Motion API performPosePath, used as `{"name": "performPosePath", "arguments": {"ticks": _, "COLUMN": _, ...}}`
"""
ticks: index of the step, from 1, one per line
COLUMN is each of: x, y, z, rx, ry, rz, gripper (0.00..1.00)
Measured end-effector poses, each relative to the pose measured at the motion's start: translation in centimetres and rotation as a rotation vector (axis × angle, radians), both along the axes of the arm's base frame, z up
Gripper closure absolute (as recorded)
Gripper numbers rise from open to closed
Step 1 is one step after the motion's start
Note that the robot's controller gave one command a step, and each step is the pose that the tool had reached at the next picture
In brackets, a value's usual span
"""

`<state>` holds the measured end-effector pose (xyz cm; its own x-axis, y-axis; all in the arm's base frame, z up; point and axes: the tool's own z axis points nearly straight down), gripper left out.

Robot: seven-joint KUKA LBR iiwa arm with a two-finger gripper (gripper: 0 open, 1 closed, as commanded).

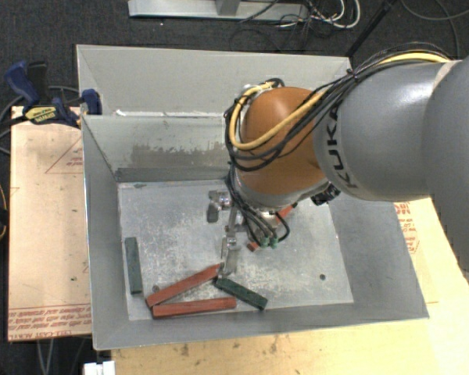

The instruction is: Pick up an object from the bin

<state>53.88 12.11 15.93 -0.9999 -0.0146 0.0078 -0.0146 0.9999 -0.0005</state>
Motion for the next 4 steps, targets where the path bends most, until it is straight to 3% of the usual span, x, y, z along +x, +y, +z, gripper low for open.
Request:
{"name": "performPosePath", "arguments": {"ticks": 1, "x": -0.4, "y": -0.5, "z": -9.4, "rx": 0.001, "ry": -0.001, "rz": 0.045, "gripper": 0.0}}
{"name": "performPosePath", "arguments": {"ticks": 2, "x": -4.4, "y": 2.7, "z": -8.6, "rx": 0.006, "ry": -0.029, "rz": -0.069, "gripper": 0.0}}
{"name": "performPosePath", "arguments": {"ticks": 3, "x": -4.6, "y": 2.6, "z": -8.7, "rx": 0.005, "ry": -0.02, "rz": -0.071, "gripper": 1.0}}
{"name": "performPosePath", "arguments": {"ticks": 4, "x": -4.0, "y": 2.6, "z": 13.1, "rx": 0.004, "ry": -0.019, "rz": 0.03, "gripper": 1.0}}
